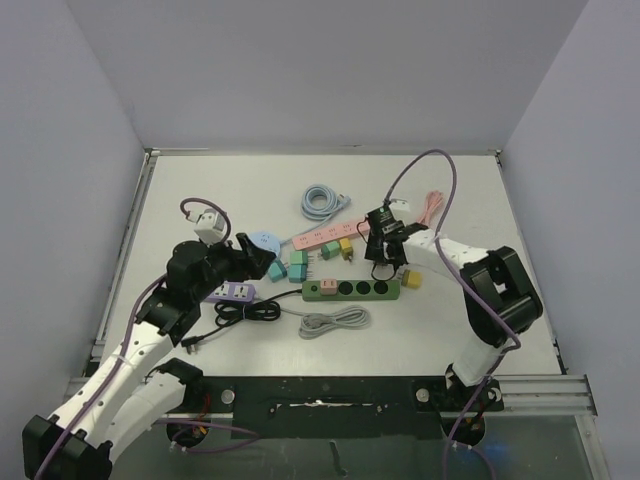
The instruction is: Insert the plug
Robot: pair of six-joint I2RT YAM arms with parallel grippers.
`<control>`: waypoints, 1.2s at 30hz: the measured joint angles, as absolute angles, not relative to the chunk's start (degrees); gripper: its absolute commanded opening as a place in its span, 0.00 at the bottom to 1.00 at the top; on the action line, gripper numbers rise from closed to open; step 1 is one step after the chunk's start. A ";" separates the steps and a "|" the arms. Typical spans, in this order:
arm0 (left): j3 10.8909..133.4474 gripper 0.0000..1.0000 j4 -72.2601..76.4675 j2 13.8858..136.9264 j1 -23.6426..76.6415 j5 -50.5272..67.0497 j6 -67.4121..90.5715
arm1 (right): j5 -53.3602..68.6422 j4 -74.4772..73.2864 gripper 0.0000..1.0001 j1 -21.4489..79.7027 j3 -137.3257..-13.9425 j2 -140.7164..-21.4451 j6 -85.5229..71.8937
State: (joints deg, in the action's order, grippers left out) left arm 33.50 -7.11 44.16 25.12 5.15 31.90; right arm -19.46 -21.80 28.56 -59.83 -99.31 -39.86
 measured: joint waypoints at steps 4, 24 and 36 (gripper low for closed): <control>33.54 0.75 -4.27 47.11 25.34 8.95 34.41 | -19.18 -21.69 0.30 29.45 -58.85 -93.30 -39.40; 32.38 0.71 27.73 64.86 43.22 2.63 41.98 | -15.70 -15.49 0.35 41.58 -49.43 -69.19 -71.18; 32.40 0.66 37.43 72.34 50.00 -1.45 41.76 | -14.70 -12.08 0.38 42.48 -46.94 -64.71 -81.54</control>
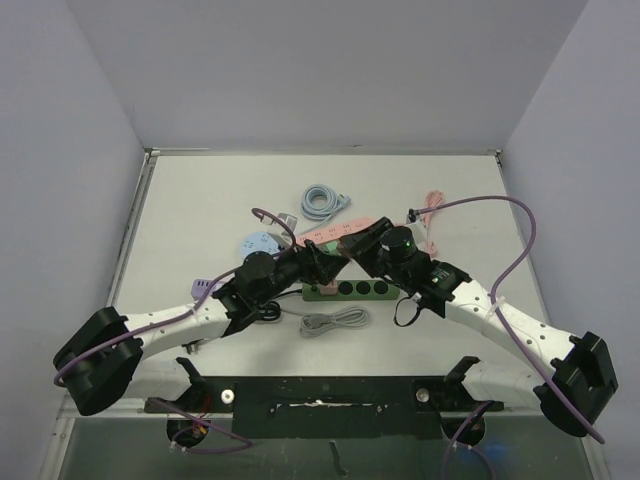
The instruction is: Insert the plug
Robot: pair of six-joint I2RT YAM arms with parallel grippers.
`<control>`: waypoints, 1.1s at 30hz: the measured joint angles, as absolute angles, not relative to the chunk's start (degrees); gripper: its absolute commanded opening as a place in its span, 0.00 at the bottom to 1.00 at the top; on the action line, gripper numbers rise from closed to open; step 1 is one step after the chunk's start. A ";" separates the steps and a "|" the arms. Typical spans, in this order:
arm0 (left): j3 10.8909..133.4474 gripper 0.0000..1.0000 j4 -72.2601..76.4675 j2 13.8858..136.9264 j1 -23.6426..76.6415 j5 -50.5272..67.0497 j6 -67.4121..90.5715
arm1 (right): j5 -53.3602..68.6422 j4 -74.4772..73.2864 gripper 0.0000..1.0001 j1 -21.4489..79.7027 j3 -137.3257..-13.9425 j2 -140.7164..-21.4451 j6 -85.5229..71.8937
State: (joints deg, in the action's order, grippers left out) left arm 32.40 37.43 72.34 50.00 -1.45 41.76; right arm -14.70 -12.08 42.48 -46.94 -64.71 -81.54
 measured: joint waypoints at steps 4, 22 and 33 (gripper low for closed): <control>33.19 0.57 39.00 75.92 50.13 -2.52 41.76 | -13.28 -11.79 0.38 42.87 -46.94 -64.71 -81.97; 33.69 0.00 44.47 77.82 50.43 -4.27 39.97 | -7.62 -13.61 0.98 42.22 -48.77 -63.88 -74.17; 29.15 0.00 44.38 68.16 45.47 10.81 38.26 | 18.24 -13.34 1.00 27.44 -49.76 -53.74 -35.68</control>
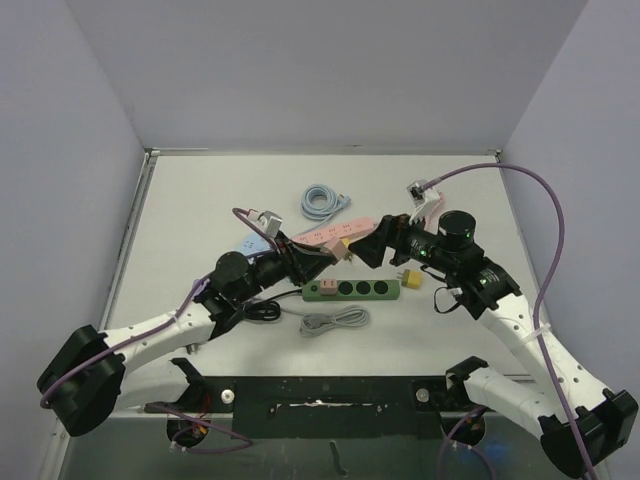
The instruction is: Insert the plug
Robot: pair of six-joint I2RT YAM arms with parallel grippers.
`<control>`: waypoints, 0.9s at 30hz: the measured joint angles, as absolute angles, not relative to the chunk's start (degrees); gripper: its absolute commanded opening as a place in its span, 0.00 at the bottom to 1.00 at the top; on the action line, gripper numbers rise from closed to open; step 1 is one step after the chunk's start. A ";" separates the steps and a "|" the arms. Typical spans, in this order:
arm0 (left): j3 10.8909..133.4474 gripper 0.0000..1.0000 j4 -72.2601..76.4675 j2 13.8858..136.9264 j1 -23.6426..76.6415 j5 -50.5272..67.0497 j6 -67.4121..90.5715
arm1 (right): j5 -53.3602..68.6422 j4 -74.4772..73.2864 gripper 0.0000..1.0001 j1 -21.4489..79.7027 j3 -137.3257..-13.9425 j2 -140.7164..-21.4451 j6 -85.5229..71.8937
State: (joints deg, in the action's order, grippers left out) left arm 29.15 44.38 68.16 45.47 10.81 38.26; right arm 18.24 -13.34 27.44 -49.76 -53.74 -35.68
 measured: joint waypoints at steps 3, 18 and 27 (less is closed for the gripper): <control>29.12 0.00 44.42 64.58 43.94 16.49 38.33 | 27.20 -13.61 0.98 27.44 -51.72 -53.28 -27.68; 29.17 0.00 48.34 60.69 41.82 35.77 39.81 | 57.60 -11.97 0.70 27.92 -55.64 -60.29 -19.81; 29.19 0.00 50.61 61.56 41.78 38.54 40.47 | 59.20 -17.30 0.26 31.59 -61.41 -64.97 -12.16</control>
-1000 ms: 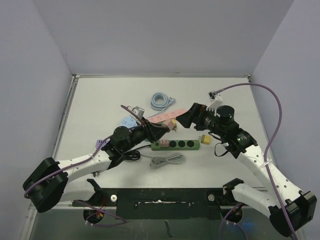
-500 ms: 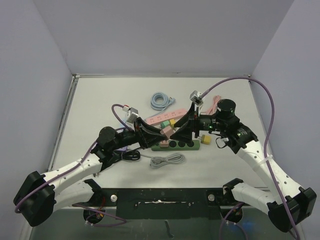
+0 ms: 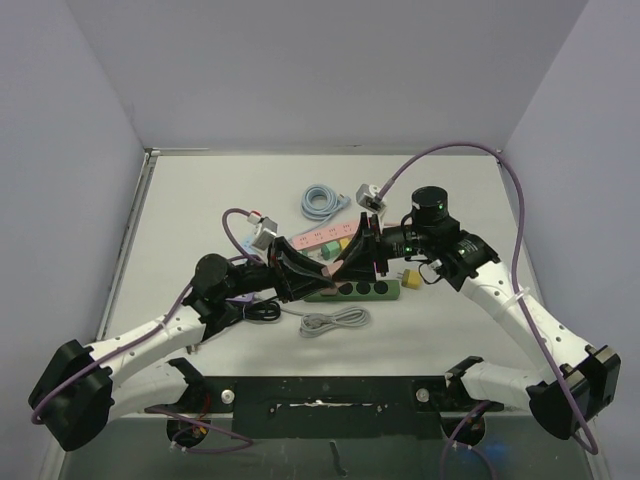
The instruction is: Insert the plug
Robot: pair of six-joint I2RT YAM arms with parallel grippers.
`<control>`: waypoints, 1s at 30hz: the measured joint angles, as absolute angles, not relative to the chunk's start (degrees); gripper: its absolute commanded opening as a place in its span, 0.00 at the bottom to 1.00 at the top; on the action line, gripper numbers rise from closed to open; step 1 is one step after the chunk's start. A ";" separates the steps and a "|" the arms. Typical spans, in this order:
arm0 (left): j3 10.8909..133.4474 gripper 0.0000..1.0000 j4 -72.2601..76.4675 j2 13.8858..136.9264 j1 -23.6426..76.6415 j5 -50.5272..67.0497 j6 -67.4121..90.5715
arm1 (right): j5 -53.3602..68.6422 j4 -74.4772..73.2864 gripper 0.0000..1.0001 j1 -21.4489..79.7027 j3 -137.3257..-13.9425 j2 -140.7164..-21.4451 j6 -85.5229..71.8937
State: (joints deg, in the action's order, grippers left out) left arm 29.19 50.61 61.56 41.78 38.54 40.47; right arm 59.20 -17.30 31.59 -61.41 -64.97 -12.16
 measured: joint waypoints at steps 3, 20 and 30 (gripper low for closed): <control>29.15 0.00 50.04 61.52 41.47 39.33 40.49 | 60.95 -18.04 0.11 31.44 -61.60 -66.17 -10.85; 27.24 0.00 49.65 57.74 40.05 34.79 40.36 | 61.12 -22.87 0.44 31.81 -63.48 -67.53 -3.95; 26.59 0.00 50.96 59.00 40.01 35.03 41.47 | 61.49 -21.67 0.52 31.83 -63.48 -69.14 -5.06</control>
